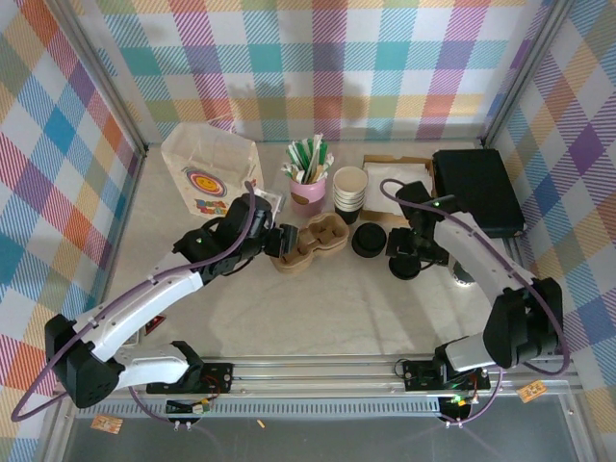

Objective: Pack the takeout coffee

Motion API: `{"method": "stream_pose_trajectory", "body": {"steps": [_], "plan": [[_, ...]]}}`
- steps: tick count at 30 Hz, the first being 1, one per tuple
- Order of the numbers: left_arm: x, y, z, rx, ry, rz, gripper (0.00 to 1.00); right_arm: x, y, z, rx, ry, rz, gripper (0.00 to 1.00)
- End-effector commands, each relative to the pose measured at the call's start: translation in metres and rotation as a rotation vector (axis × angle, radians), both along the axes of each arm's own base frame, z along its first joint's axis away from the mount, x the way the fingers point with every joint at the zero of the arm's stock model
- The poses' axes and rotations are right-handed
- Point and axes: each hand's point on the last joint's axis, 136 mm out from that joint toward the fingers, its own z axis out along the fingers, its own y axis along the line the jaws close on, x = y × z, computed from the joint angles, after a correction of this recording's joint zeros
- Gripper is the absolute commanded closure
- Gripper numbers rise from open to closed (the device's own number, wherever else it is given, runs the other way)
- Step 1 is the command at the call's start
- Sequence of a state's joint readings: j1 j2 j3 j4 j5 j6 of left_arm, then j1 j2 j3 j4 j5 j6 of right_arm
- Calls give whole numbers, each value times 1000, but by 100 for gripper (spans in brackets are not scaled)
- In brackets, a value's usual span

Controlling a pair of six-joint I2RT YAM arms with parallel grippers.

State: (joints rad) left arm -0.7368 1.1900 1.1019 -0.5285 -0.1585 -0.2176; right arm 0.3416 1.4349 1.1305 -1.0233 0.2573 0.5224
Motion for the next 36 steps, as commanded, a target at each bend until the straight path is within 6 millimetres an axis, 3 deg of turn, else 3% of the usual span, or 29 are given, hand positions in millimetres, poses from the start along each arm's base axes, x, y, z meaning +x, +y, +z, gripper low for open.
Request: {"method": "stream_pose_trajectory", "body": {"steps": [1, 8, 16, 25, 36], "plan": [[-5, 11, -2, -6, 18, 34, 41, 18, 11, -15, 43, -37, -32, 4], [-4, 9, -1, -14, 25, 37, 41, 28, 16, -48, 30, 10, -24, 5], [-2, 7, 1, -17, 25, 37, 41, 27, 11, -71, 7, 54, -37, 9], [-3, 6, 0, -13, 33, 32, 41, 19, 2, -83, -4, 88, -69, 11], [-3, 6, 0, -2, 33, 23, 41, 22, -1, -85, -3, 99, -75, 14]]}}
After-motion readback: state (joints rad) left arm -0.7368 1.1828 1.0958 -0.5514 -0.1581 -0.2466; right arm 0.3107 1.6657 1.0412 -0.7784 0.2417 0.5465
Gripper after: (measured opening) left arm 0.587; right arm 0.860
